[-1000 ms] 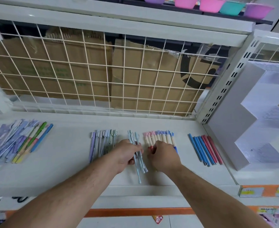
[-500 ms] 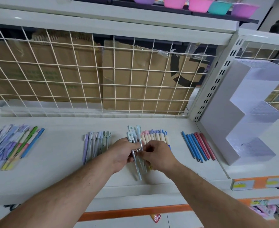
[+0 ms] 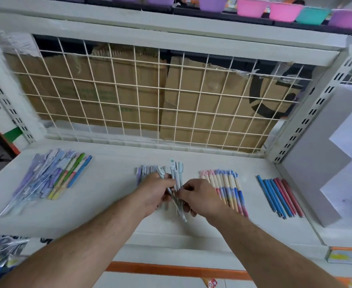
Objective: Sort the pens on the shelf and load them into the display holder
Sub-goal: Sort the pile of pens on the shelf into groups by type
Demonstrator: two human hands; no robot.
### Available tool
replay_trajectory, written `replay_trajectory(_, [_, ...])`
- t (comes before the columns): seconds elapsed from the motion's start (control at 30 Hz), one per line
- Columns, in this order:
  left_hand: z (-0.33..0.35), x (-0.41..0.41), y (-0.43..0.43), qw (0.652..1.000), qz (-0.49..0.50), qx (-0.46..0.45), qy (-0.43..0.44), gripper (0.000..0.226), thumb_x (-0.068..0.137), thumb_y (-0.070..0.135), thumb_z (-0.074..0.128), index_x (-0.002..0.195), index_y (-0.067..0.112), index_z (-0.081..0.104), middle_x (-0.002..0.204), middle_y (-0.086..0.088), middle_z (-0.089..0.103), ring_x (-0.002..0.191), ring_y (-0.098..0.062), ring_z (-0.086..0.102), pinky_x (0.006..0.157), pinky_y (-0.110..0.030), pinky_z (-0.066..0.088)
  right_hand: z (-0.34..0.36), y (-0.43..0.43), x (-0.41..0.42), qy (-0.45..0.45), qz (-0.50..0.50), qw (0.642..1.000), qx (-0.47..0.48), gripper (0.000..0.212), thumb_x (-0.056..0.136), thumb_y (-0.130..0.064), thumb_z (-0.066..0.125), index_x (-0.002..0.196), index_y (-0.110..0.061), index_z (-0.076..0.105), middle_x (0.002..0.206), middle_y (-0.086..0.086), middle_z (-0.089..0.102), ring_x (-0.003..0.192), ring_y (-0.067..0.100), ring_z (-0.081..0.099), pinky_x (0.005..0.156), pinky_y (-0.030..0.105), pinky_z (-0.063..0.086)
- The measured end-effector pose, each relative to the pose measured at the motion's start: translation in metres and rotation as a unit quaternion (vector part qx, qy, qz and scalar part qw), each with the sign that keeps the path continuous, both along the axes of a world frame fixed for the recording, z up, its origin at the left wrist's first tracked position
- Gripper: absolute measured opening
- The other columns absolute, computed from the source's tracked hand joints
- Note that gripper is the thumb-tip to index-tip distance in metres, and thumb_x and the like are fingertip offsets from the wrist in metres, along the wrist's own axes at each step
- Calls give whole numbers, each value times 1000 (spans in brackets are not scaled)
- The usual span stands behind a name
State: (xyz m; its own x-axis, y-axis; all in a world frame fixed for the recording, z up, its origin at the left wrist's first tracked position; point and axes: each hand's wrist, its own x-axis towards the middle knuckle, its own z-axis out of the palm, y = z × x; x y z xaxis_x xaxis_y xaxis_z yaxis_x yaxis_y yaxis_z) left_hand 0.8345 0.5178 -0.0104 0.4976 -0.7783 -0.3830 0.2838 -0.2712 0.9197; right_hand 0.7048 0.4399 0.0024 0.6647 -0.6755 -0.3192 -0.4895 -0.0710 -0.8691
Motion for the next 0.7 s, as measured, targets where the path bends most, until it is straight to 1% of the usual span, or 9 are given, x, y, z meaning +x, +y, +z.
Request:
replay_trajectory(0.07, [-1, 15, 11, 999, 22, 21, -19, 28, 89, -5, 54, 70, 13, 63, 56, -2, 59, 48, -14, 54, 40, -21, 37, -2, 9, 16, -3, 8, 1000, 8, 14, 84, -11, 67, 79, 2, 66, 52, 11, 62, 44, 23, 51, 40, 27, 39])
replay_trajectory(0.13, [-3, 32, 21, 996, 41, 57, -56, 22, 85, -2, 59, 69, 13, 60, 55, -3, 56, 44, -15, 51, 43, -21, 36, -5, 16, 33, 3, 11, 1000, 8, 13, 84, -9, 66, 77, 3, 66, 52, 11, 61, 46, 25, 51, 40, 27, 39])
replay_trajectory(0.2, [-6, 50, 30, 991, 59, 80, -91, 16, 84, 2, 64, 72, 12, 61, 56, -4, 54, 47, -17, 50, 45, -22, 37, -7, 22, 48, 19, 12, 1000, 2, 14, 83, -8, 66, 73, 1, 65, 50, 10, 60, 40, 23, 50, 38, 24, 39])
replay_trajectory(0.27, [-9, 65, 35, 987, 66, 96, -113, 15, 84, 4, 66, 72, 12, 60, 60, -6, 55, 51, -19, 51, 43, -23, 40, -10, 26, 61, 40, 14, 999, -13, 18, 83, -9, 65, 66, -3, 63, 46, 8, 59, 32, 19, 48, 36, 20, 37])
replay_trajectory(0.33, [-12, 77, 37, 982, 61, 116, -137, 13, 83, 4, 67, 74, 10, 60, 63, -9, 56, 54, -23, 52, 44, -24, 42, -13, 28, 71, 59, 12, 998, -31, 21, 82, -8, 65, 61, -6, 60, 43, 6, 58, 30, 18, 50, 35, 18, 37])
replay_trajectory(0.4, [-15, 86, 37, 977, 53, 132, -156, 6, 81, 5, 67, 78, 5, 61, 67, -13, 57, 56, -25, 54, 48, -26, 44, -16, 30, 79, 74, 2, 996, -43, 19, 81, -7, 64, 62, -7, 60, 44, 6, 58, 30, 19, 53, 35, 19, 39])
replay_trajectory(0.47, [-17, 93, 36, 974, 40, 143, -170, 5, 81, 6, 68, 79, 4, 63, 67, -13, 59, 55, -25, 55, 49, -26, 44, -18, 31, 84, 85, -6, 995, -54, 17, 80, -7, 64, 63, -8, 62, 46, 6, 59, 32, 20, 56, 37, 22, 42])
replay_trajectory(0.63, [-20, 101, 31, 973, 17, 148, -174, 6, 79, 5, 69, 77, 5, 64, 65, -11, 61, 47, -22, 55, 43, -23, 43, -22, 32, 90, 93, -20, 993, -64, 15, 78, -8, 66, 64, -7, 64, 48, 8, 63, 36, 22, 59, 39, 26, 48])
replay_trajectory(0.7, [-20, 104, 29, 973, 10, 152, -174, 5, 77, 5, 67, 72, 4, 64, 60, -11, 62, 43, -21, 57, 44, -23, 43, -22, 33, 90, 98, -21, 993, -68, 13, 79, -8, 66, 67, -7, 65, 49, 9, 64, 37, 23, 60, 39, 28, 51])
